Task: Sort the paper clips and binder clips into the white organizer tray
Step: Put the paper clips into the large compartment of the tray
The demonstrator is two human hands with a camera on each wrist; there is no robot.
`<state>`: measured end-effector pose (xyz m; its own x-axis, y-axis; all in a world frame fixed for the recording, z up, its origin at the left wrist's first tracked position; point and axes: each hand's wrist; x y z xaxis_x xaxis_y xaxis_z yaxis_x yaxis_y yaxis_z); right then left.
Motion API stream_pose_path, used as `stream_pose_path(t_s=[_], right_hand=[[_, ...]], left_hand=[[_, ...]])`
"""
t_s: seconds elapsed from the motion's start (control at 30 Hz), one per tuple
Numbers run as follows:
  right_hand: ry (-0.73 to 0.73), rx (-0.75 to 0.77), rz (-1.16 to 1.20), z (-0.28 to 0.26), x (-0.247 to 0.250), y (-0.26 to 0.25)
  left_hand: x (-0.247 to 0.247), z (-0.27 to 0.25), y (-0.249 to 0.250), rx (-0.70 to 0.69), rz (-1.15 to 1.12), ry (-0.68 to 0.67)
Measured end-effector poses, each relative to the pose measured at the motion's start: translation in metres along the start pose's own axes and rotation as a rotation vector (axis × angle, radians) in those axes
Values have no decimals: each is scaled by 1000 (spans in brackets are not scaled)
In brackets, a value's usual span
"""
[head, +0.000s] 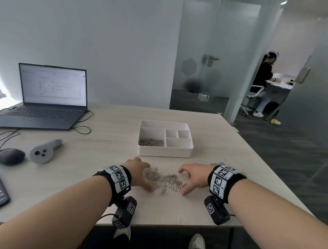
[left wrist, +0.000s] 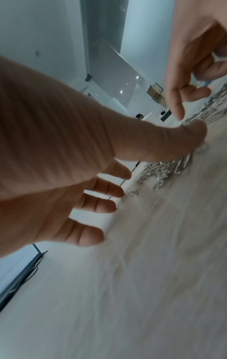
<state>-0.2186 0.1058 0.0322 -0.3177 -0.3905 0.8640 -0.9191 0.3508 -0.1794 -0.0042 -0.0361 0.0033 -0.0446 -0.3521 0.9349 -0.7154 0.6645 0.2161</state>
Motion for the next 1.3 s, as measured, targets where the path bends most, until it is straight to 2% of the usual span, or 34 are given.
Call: stream_pose_path(t_s=[0.07, 0.17, 0.43, 0.5, 0.67, 0.93, 1.3], right_hand=[[-37, -36, 52, 0, -5, 0], [-14, -72, 140, 5, -13, -7], [88, 11, 308, 25, -19, -25], [81, -10, 246, 22, -14, -20], [39, -57, 9, 15, -6, -18], [84, 20, 77, 25, -16, -35], [176, 95, 102, 41, -16, -46]], left_hand=[[1, -1, 1, 18, -1, -31], [-1, 0, 8, 3, -32, -34], [-2, 3, 22, -21, -165, -9], [-1, 3, 18, 19, -141, 8], [-1, 1, 23, 60, 26, -70], [-4, 8, 42, -31, -13, -61], [-4, 24, 43, -124, -36, 7]])
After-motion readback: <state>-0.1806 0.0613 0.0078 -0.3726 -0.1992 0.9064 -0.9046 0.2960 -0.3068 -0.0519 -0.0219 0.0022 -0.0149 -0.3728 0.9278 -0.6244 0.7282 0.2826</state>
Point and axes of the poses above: each hand's wrist, its own z-axis towards the middle knuckle, its own x-axis out of the back of the hand, y = z × x, and after that the axes turned 1 degree about -x, right-handed
